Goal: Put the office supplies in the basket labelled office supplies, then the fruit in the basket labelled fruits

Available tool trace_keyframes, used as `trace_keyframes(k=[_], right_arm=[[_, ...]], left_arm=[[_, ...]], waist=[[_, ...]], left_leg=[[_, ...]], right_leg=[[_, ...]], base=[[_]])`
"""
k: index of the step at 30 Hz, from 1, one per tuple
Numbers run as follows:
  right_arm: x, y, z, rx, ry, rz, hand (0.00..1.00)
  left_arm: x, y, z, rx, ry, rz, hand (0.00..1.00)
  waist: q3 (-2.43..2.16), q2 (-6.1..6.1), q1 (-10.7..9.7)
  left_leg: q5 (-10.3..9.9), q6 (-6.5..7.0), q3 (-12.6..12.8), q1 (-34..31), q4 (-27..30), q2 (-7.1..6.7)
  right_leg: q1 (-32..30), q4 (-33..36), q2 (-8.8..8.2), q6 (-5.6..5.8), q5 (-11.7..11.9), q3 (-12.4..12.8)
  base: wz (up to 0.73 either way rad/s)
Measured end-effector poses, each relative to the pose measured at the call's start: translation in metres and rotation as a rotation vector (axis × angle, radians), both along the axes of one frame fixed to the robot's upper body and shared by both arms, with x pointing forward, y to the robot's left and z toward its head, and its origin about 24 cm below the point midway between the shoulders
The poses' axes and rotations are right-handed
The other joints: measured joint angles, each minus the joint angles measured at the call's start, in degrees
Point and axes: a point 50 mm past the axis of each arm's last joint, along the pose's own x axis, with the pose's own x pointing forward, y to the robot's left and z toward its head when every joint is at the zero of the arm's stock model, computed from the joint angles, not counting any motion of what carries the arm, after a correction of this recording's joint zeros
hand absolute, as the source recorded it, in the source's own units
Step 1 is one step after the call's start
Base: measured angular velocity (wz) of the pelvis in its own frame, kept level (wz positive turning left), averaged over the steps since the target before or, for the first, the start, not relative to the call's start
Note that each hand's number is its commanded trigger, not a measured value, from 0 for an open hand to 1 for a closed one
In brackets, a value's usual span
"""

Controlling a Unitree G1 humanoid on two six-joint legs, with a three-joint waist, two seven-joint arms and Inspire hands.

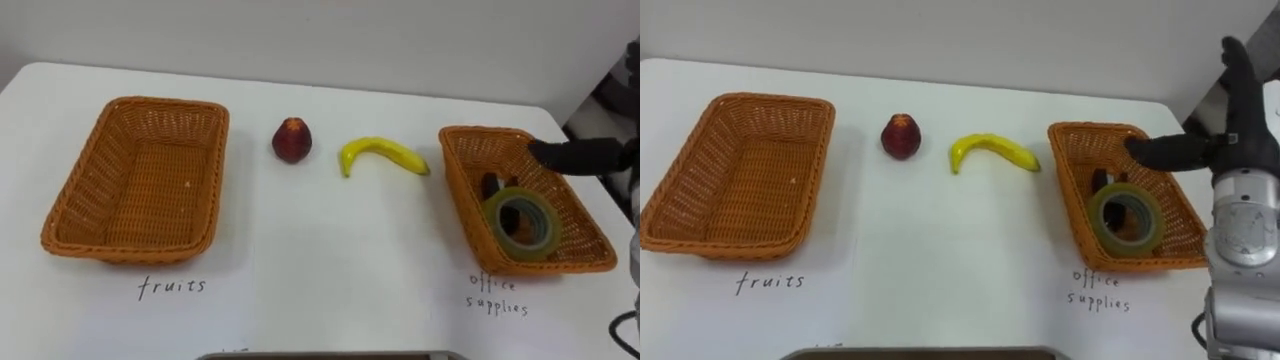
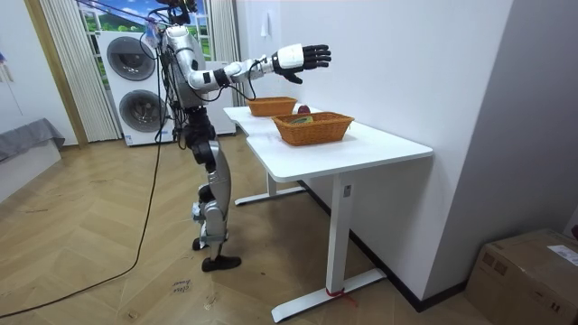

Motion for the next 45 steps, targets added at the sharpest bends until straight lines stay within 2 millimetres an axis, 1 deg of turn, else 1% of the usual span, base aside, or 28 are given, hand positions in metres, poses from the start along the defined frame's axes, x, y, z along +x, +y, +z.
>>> trace_keyframes(k=[1, 2, 3, 4, 5, 6, 7, 10, 11, 13, 14, 17, 20, 21, 23, 26, 29, 31, 33, 38, 42, 45], right_arm=[[0.002, 0.002, 0.002, -0.007, -0.005, 0.011, 0.00], [0.007, 0.006, 0.007, -0.017, -0.017, 0.030, 0.00], [0.009, 0.008, 0.011, -0.020, -0.028, 0.041, 0.00], [0.010, 0.009, 0.013, -0.022, -0.033, 0.044, 0.00], [0.012, 0.009, 0.016, -0.033, -0.038, 0.049, 0.00], [0.013, 0.009, 0.019, -0.051, -0.038, 0.056, 0.00], [0.013, 0.009, 0.020, -0.062, -0.035, 0.061, 0.00], [0.018, 0.015, 0.021, -0.078, -0.014, 0.108, 0.00], [0.019, 0.017, 0.020, -0.078, -0.005, 0.123, 0.00], [0.020, 0.021, 0.017, -0.078, 0.013, 0.151, 0.00], [0.021, 0.024, 0.015, -0.079, 0.024, 0.170, 0.00], [0.026, 0.031, 0.007, -0.087, 0.069, 0.205, 0.00], [0.035, 0.036, 0.001, -0.108, 0.115, 0.230, 0.00], [0.039, 0.039, 0.000, -0.116, 0.128, 0.240, 0.00], [0.043, 0.041, -0.002, -0.117, 0.149, 0.245, 0.00], [0.050, 0.039, -0.012, -0.115, 0.205, 0.235, 0.00], [0.054, 0.040, -0.018, -0.116, 0.241, 0.236, 0.00], [0.055, 0.038, -0.019, -0.114, 0.249, 0.230, 0.00], [0.055, 0.035, -0.019, -0.120, 0.255, 0.222, 0.00], [0.055, 0.030, -0.016, -0.147, 0.261, 0.213, 0.00], [0.056, 0.030, -0.016, -0.149, 0.262, 0.216, 0.00], [0.056, 0.035, -0.019, -0.165, 0.275, 0.236, 0.00]], left_arm=[[0.000, 0.000, 0.000, 0.000, 0.001, -0.002, 0.00], [-0.001, -0.001, 0.000, 0.000, 0.005, -0.002, 0.00], [-0.003, -0.002, -0.001, -0.003, 0.012, 0.000, 0.00], [-0.004, -0.002, -0.001, -0.004, 0.014, 0.002, 0.00], [-0.005, -0.003, -0.002, -0.007, 0.021, 0.005, 0.00], [-0.007, -0.004, -0.002, -0.009, 0.027, 0.010, 0.00], [-0.008, -0.004, -0.002, -0.009, 0.028, 0.013, 0.00], [-0.012, -0.003, -0.003, -0.009, 0.044, 0.019, 0.00], [-0.013, -0.003, -0.003, -0.010, 0.049, 0.020, 0.00], [-0.015, -0.003, -0.003, -0.014, 0.063, 0.023, 0.00], [-0.017, -0.003, -0.004, -0.016, 0.072, 0.025, 0.00], [-0.018, -0.002, -0.003, -0.013, 0.080, 0.026, 0.00], [-0.014, 0.002, -0.002, -0.009, 0.068, 0.032, 0.00], [-0.010, 0.004, -0.002, -0.004, 0.063, 0.032, 0.00], [-0.009, 0.008, -0.001, 0.005, 0.072, 0.030, 0.00], [-0.002, 0.013, 0.000, 0.014, 0.077, 0.013, 0.00], [0.001, 0.012, -0.001, 0.011, 0.081, 0.013, 0.00], [0.000, 0.012, -0.001, 0.008, 0.086, 0.015, 0.00], [0.001, 0.012, -0.001, 0.002, 0.085, 0.016, 0.00], [0.004, 0.012, -0.001, 0.002, 0.076, 0.015, 0.00], [0.005, 0.013, -0.001, 0.002, 0.071, 0.015, 0.00], [0.006, 0.014, 0.000, 0.005, 0.067, 0.016, 0.00]], waist=[[-0.01, -0.01, 0.04], [-0.14, -0.25, 0.18], [-0.08, -0.15, 0.55], [-0.18, -0.31, 0.95], [-0.16, -0.28, 1.44], [-0.27, -0.57, 2.00], [-0.28, -0.67, 2.55], [-0.02, -1.17, 3.52], [0.04, -1.41, 4.25], [-0.04, -1.77, 4.40], [0.04, -1.98, 4.50], [0.20, -2.28, 5.75], [0.24, -2.52, 6.25], [0.27, -2.53, 6.55], [0.27, -2.53, 7.43], [0.25, -2.56, 7.71], [0.21, -2.61, 7.97], [-0.02, -2.95, 8.39], [0.13, -3.10, 8.40], [0.17, -3.50, 9.07], [0.19, -3.98, 9.21], [0.20, -4.31, 9.20]], left_leg=[[0.00, 0.00, -0.12, -0.10, 0.01, -0.01], [0.00, 0.00, -0.31, -0.23, -0.01, -0.02], [0.00, 0.00, -0.56, -0.29, -0.03, -0.01], [0.00, -0.01, -0.67, -0.28, -0.05, -0.01], [0.00, -0.01, -0.75, -0.25, -0.01, 0.03], [0.02, -0.02, -0.99, -0.29, 0.07, 0.05], [0.02, -0.03, -1.03, -0.30, 0.12, 0.06], [0.02, -0.03, -1.28, -0.36, 0.24, 0.13], [0.02, -0.03, -1.36, -0.46, 0.27, 0.11], [0.01, -0.02, -2.17, -0.97, 0.42, -0.04], [0.02, -0.01, -2.72, -1.28, 0.64, -0.18], [0.05, 0.06, -2.79, -1.59, 0.87, -0.29], [-0.02, 0.14, -3.15, -3.56, 1.97, -0.32], [0.00, 0.11, -3.19, -4.37, 2.23, -0.26], [0.08, 0.04, -3.32, -5.34, 2.66, -0.17], [0.23, 0.00, -4.09, -6.72, 3.24, -0.23], [0.24, -0.01, -4.32, -8.02, 3.63, -0.23], [0.23, -0.01, -4.37, -8.98, 3.96, -0.21], [0.24, -0.02, -4.78, -9.69, 4.10, -0.23], [0.25, -0.03, -4.86, -10.52, 4.05, -0.22], [0.24, -0.02, -4.87, -10.58, 4.02, -0.22], [0.24, -0.02, -4.86, -10.56, 4.02, -0.22]], right_leg=[[-0.08, 0.00, -0.01, 0.00, 0.00, -0.08], [-0.15, -0.01, -0.02, 0.02, -0.01, -0.27], [-0.12, -0.07, -0.03, 0.01, -0.02, -0.57], [-0.11, -0.06, -0.03, 0.01, -0.03, -0.62], [-0.11, -0.06, 0.02, 0.01, -0.03, -0.65], [-0.11, -0.05, 0.02, 0.01, -0.03, -0.83], [-0.12, -0.06, 0.02, 0.01, -0.03, -0.94], [0.05, -0.06, -0.03, 0.00, -0.03, -1.56], [0.04, -0.09, -0.03, 0.00, -0.02, -1.59], [0.13, -0.10, -0.27, 0.00, -0.02, -2.48], [0.15, -0.09, -0.42, 0.01, -0.02, -3.05], [0.00, -0.09, -0.68, 0.01, -0.02, -3.78], [-1.23, -0.06, -0.85, -0.05, 0.08, -4.18], [-1.89, -0.05, -0.84, -0.18, 0.30, -4.36], [-2.55, -0.07, -0.81, -0.34, 0.48, -4.68], [-3.28, -0.05, -0.92, -0.40, 0.55, -5.59], [-4.24, -0.03, -0.96, -0.42, 0.56, -6.03], [-4.96, -0.04, -0.98, -0.46, 0.59, -6.26], [-5.38, -0.15, -1.06, -0.50, 0.63, -6.89], [-6.22, -0.17, -1.05, -0.50, 0.63, -7.00], [-6.25, -0.19, -1.05, -0.49, 0.63, -7.04], [-6.25, -0.19, -1.05, -0.49, 0.63, -7.00]], base=[[0.08], [0.08], [0.09], [0.06], [0.07], [0.06], [0.06], [0.06], [0.09], [0.19], [0.18], [0.06], [0.09], [0.04], [0.04], [0.15], [0.08], [0.05], [0.09], [0.01], [0.00], [0.00]])
